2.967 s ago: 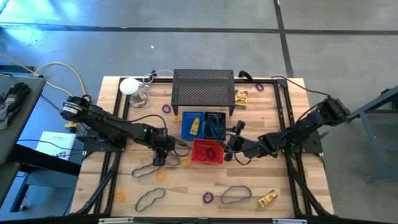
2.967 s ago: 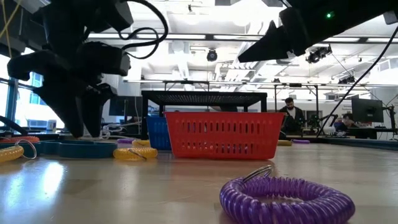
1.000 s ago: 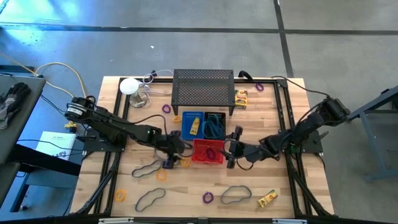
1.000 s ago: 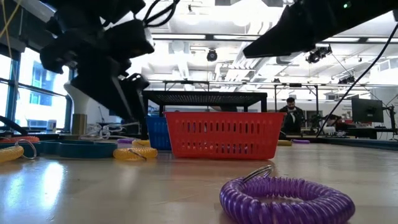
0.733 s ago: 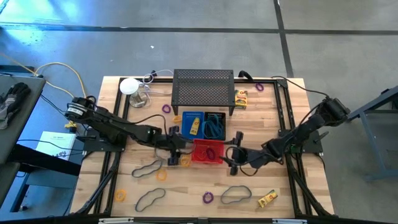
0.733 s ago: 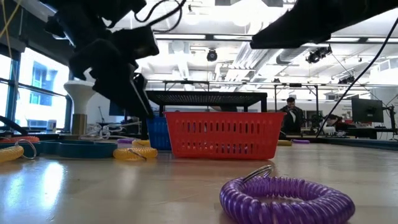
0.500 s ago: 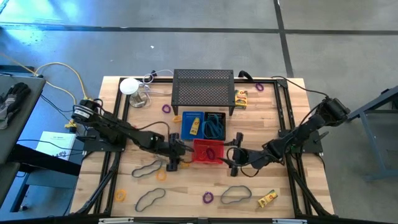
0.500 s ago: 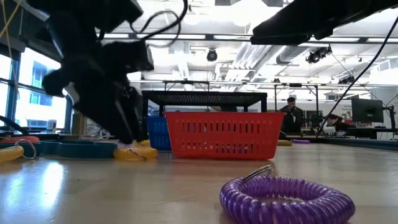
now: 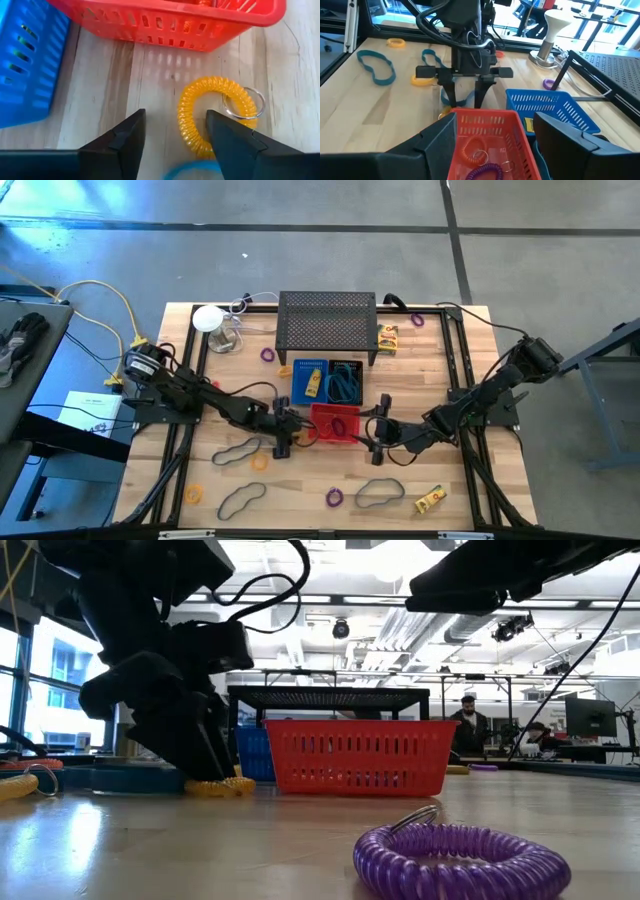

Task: Pick & Place Office Desk Supplies
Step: Put the yellow spring keychain into the red bin

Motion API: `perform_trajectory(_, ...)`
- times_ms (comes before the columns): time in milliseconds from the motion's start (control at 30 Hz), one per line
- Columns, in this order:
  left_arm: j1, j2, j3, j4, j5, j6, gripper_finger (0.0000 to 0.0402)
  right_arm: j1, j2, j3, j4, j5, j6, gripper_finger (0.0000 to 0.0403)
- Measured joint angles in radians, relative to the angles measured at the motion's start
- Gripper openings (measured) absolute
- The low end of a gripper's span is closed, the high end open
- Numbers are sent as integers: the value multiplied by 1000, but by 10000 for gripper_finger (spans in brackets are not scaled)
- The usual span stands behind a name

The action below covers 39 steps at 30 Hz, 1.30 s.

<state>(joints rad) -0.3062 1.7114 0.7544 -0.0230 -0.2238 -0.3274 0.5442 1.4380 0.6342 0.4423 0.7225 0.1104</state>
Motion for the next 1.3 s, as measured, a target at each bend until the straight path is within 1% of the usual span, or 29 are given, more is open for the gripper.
perform_trajectory(133, 0, 2, -1, -11, 0, -1, 134, 0, 0, 0, -15, 0, -1, 250)
perform_trajectory(300, -6, -6, -2, -14, -5, -2, 32, 0, 0, 0, -20, 0, -6, 250)
perform_trajectory(333, -11, -8, -1, -13, -10, -3, 19, 0, 0, 0, -21, 0, -6, 250)
perform_trajectory(533, -46, -85, -5, -50, -105, 0, 13, 7, 0, 0, -22, -1, -2, 250)
perform_trajectory(733, -77, -217, 0, -13, -170, 16, 7, 13, 0, 0, -18, 0, -8, 250)
perform_trajectory(833, -82, -278, 1, 72, -213, 38, 6, 13, 0, 0, -16, 9, -16, 250)
perform_trajectory(900, -82, -307, 1, 147, -228, 43, 6, 13, 0, 0, 0, 26, -56, 250)
perform_trajectory(1067, -50, -306, 3, 327, -225, 42, 5, 13, 0, 0, 12, 116, -108, 250)
perform_trajectory(1200, -6, -263, 4, 350, -211, 7, 5, 13, 0, 0, 19, 161, -116, 250)
perform_trajectory(1233, 4, -245, 4, 358, -199, -8, 5, 13, 0, 0, 19, 171, -116, 250)
perform_trajectory(1300, 25, -206, 4, 382, -144, -30, 5, 13, 0, 0, 19, 185, -116, 250)
